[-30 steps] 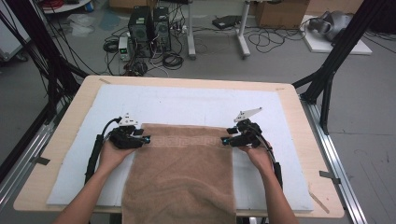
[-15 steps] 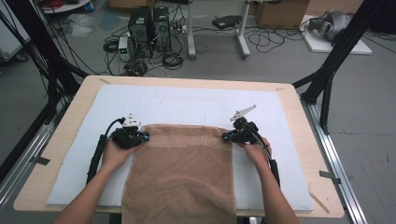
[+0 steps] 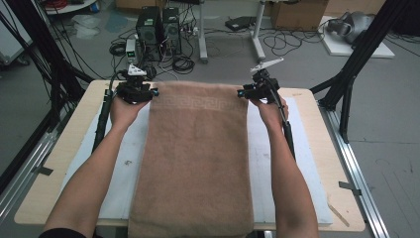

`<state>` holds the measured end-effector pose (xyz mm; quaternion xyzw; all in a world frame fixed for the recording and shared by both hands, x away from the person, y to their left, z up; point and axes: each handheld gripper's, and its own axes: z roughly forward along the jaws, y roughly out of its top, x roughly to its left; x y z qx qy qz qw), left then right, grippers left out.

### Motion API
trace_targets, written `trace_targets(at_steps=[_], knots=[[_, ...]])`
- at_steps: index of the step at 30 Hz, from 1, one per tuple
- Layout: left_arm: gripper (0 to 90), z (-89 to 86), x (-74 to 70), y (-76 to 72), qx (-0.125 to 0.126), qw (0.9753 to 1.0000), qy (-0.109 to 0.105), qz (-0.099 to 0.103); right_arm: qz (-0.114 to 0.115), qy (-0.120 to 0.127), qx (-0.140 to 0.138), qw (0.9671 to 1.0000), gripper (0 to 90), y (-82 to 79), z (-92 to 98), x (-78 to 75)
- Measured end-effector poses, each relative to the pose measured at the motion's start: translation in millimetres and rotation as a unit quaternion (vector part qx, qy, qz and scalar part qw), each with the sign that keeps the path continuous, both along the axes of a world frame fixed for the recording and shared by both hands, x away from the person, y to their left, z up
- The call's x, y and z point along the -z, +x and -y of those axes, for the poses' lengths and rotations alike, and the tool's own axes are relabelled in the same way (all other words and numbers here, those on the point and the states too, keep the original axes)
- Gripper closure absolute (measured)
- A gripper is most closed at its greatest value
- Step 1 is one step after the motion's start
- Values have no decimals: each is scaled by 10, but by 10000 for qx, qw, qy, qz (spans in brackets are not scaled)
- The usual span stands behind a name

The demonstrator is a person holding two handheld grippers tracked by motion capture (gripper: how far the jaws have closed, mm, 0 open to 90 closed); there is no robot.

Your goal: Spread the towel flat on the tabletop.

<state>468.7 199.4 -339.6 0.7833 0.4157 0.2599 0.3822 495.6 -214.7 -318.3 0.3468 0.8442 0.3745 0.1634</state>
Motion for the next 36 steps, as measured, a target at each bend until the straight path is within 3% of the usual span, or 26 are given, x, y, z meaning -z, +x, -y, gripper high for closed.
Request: trace_targets(at_steps=[2,3,5,8,10,12,15,17,20,22,24,26,28,31,33,36], knots=[[615,-37,102,-67,100,9999,-72,-64,-133,-275,-232,9993,570,-62,-58,128],[610,-78,203,-137,143,9997,-108,-178,-137,-269,-254,9992,569,-86,-66,161],[600,-124,318,-254,252,9991,-170,-306,-423,-181,-401,9981,531,-183,-73,310],[586,-155,437,-459,429,9981,-261,-346,-503,-250,-539,9970,517,-354,-88,435],[561,-158,488,-590,561,9972,-297,-390,-517,-171,-615,9966,502,-496,-80,489],[543,-151,512,-711,691,9966,-225,-389,-735,-218,-663,9948,447,-576,-80,502],[533,-146,523,-892,853,9955,-270,-313,-537,-109,-768,9955,470,-788,-49,504],[521,-146,526,-1009,951,9948,-266,-236,-519,25,-846,9951,464,-916,-25,524],[515,-169,547,-1181,1078,9937,-278,-146,-456,-1,-1000,9939,456,-1121,3,583],[512,-163,591,-1278,1156,9927,-197,-264,-441,115,-1160,9922,461,-1258,13,656],[513,-157,661,-1369,1261,9914,-125,-326,-426,-46,-1227,9915,463,-1366,1,729],[541,-155,745,-1422,1291,9908,-79,-391,-512,-103,-1288,9903,483,-1451,-6,840],[559,-157,832,-1435,1298,9899,-9,-578,-652,-89,-1299,9893,487,-1487,-13,940],[579,-180,951,-1444,1279,9889,-37,-754,-774,-248,-1317,9879,490,-1522,-33,1058],[577,-181,1000,-1436,1268,9875,31,-931,-1002,-303,-1291,9861,483,-1522,-45,1102],[577,-173,1000,-1455,1240,9884,110,-865,-1007,-413,-1266,9860,466,-1553,-71,1115]])
